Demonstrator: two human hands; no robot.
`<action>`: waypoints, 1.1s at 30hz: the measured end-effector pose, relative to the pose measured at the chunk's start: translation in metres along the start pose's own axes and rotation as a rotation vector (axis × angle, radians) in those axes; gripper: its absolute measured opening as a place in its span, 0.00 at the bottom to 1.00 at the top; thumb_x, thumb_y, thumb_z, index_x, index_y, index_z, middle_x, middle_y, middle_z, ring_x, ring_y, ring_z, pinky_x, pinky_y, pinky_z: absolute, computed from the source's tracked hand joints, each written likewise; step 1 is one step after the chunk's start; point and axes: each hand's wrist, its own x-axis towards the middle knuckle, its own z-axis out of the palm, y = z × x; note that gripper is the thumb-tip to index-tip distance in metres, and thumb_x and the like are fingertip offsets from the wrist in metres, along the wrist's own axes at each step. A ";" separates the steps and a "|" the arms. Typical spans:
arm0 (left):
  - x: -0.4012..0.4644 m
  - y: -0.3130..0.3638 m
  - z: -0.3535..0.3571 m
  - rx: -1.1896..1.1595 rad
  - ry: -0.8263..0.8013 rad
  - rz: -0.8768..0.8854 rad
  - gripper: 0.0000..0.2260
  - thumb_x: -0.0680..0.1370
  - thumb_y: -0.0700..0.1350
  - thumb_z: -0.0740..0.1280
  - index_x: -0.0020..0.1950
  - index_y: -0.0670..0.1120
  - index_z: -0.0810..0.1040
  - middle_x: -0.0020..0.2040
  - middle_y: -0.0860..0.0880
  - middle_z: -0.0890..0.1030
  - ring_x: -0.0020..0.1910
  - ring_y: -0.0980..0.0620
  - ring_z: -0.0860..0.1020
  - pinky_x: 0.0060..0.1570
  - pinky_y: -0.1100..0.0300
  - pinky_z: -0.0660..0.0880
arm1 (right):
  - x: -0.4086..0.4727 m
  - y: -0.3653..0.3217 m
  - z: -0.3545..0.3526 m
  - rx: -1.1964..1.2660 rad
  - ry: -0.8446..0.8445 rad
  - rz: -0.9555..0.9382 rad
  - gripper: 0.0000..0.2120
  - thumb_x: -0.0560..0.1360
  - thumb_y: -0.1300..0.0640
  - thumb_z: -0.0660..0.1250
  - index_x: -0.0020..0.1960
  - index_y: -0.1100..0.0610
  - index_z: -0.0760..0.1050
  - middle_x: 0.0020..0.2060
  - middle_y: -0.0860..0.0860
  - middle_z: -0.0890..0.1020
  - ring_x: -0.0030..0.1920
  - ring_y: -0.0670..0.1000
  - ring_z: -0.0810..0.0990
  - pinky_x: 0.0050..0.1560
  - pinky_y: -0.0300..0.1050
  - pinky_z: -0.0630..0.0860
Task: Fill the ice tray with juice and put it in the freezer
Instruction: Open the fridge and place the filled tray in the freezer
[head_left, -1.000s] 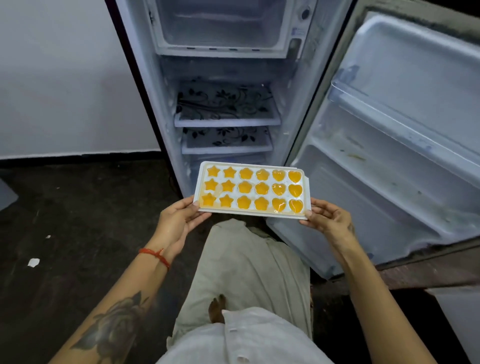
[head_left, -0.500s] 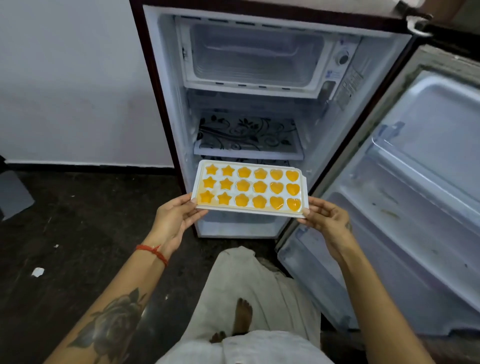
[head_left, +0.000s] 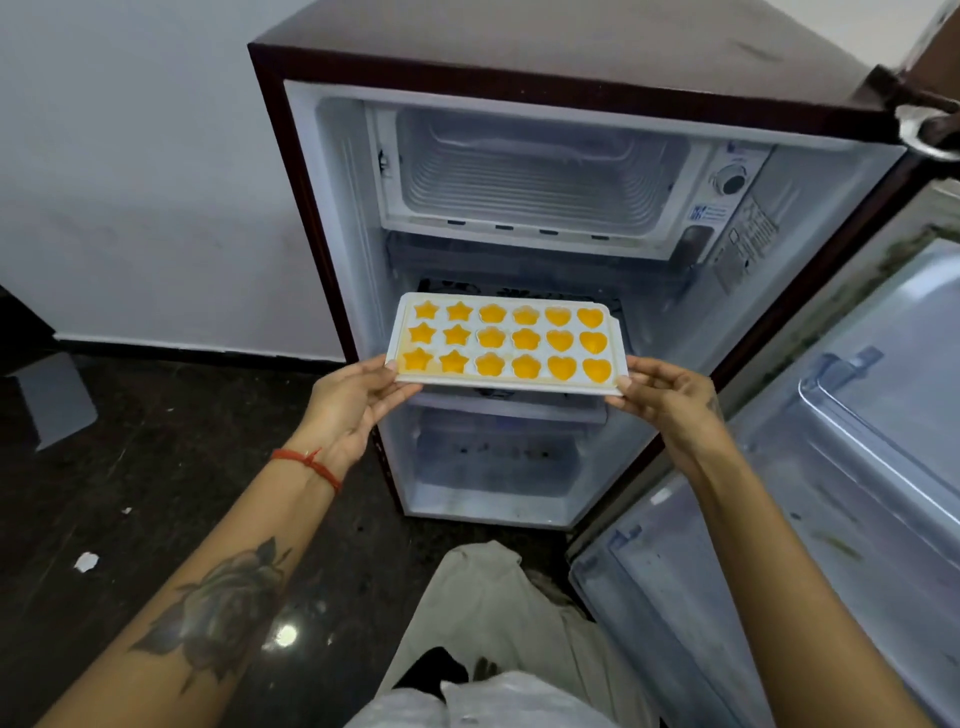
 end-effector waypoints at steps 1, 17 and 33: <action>0.006 0.005 0.006 -0.008 -0.004 0.000 0.04 0.76 0.30 0.62 0.49 0.34 0.75 0.45 0.40 0.82 0.41 0.48 0.83 0.37 0.59 0.82 | 0.009 -0.005 0.001 0.004 -0.004 -0.005 0.09 0.72 0.72 0.67 0.48 0.60 0.78 0.35 0.49 0.86 0.39 0.48 0.85 0.37 0.36 0.80; 0.118 0.074 0.099 -0.162 -0.043 0.068 0.05 0.77 0.32 0.62 0.42 0.36 0.74 0.44 0.44 0.80 0.43 0.49 0.81 0.48 0.59 0.78 | 0.145 -0.070 0.027 0.041 0.106 -0.069 0.08 0.73 0.73 0.64 0.42 0.62 0.76 0.36 0.53 0.83 0.35 0.47 0.84 0.36 0.34 0.79; 0.182 0.084 0.137 -0.060 -0.031 0.121 0.15 0.80 0.35 0.57 0.67 0.31 0.67 0.65 0.39 0.73 0.57 0.45 0.77 0.56 0.64 0.72 | 0.224 -0.070 0.050 0.049 0.203 0.052 0.08 0.76 0.72 0.61 0.41 0.64 0.75 0.47 0.55 0.79 0.52 0.56 0.78 0.54 0.49 0.78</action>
